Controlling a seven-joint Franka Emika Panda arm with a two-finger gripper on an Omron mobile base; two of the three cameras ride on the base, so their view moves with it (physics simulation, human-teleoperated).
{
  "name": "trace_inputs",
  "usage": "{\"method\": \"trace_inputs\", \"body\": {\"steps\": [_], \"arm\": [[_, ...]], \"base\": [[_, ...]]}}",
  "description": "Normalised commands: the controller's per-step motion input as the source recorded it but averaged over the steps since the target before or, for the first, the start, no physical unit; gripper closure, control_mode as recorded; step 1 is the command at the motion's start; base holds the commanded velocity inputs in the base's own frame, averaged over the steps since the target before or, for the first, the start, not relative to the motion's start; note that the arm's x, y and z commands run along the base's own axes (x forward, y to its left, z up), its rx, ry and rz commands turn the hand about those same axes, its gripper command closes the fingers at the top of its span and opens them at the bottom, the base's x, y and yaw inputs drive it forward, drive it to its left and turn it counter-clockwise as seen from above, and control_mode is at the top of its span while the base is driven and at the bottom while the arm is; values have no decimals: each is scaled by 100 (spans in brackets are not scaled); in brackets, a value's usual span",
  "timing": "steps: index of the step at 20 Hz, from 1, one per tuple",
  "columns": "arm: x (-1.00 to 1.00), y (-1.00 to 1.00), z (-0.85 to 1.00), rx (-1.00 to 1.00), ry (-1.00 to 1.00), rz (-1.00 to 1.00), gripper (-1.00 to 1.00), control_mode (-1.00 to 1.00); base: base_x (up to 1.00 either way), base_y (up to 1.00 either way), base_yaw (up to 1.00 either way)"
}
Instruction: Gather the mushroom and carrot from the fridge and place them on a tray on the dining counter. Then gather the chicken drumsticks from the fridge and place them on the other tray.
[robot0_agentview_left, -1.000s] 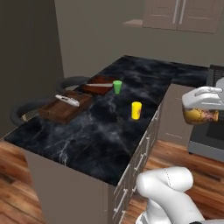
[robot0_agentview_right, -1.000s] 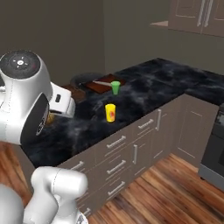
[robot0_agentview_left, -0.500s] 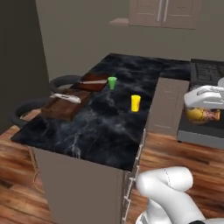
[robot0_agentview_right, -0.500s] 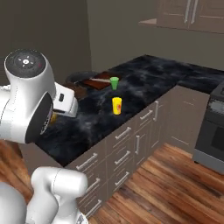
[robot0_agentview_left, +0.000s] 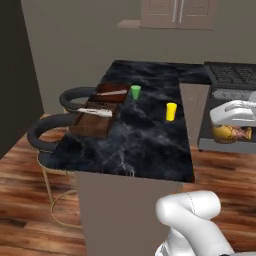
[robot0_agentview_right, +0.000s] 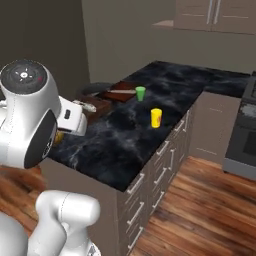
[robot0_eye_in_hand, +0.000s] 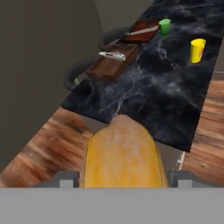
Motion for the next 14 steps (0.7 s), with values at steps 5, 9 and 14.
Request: {"method": "trace_inputs", "body": {"steps": [5, 9, 14], "arm": [[0, 0, 0, 0, 0, 0, 100, 100], [0, 0, 0, 0, 0, 0, 100, 100], [0, 0, 0, 0, 0, 0, 100, 100]], "base": [[53, 100, -33], [48, 100, -34], [46, 100, -35]]}}
